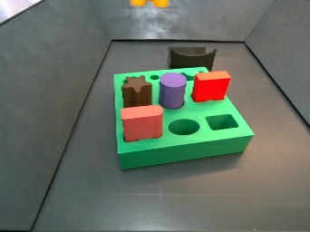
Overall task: Pick up the 3 prong object. Move up. Move to above the board. Insert the 3 prong object.
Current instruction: Move to above the board, then insert the 3 prong object.
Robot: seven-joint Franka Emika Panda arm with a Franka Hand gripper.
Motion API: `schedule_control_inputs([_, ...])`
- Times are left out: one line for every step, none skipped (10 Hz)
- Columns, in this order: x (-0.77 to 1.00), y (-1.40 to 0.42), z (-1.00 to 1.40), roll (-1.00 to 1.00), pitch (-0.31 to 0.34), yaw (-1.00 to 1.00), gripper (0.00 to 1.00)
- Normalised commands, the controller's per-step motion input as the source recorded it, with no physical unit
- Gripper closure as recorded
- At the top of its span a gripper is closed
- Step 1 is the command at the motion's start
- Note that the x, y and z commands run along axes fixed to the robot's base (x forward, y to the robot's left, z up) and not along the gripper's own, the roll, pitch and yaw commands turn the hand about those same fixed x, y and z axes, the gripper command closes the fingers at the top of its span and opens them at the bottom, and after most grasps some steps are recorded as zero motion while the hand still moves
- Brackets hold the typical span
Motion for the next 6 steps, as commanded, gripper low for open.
schedule_control_inputs([0.11,-0.18,0.11,0.06,0.074,0.01,1.0])
schedule_control_inputs([0.0,0.0,-0.01,0.0,-0.011,0.0,1.0])
schedule_control_inputs([0.09,0.0,-0.1,0.0,0.004,0.03,1.0])
schedule_control_inputs([0.33,0.29,-0.09,0.0,0.144,0.17,1.0])
schedule_control_inputs([0.03,0.17,0.0,0.01,0.013,0.14,1.0])
schedule_control_inputs([0.0,0.35,-0.15,0.07,0.03,0.0,1.0])
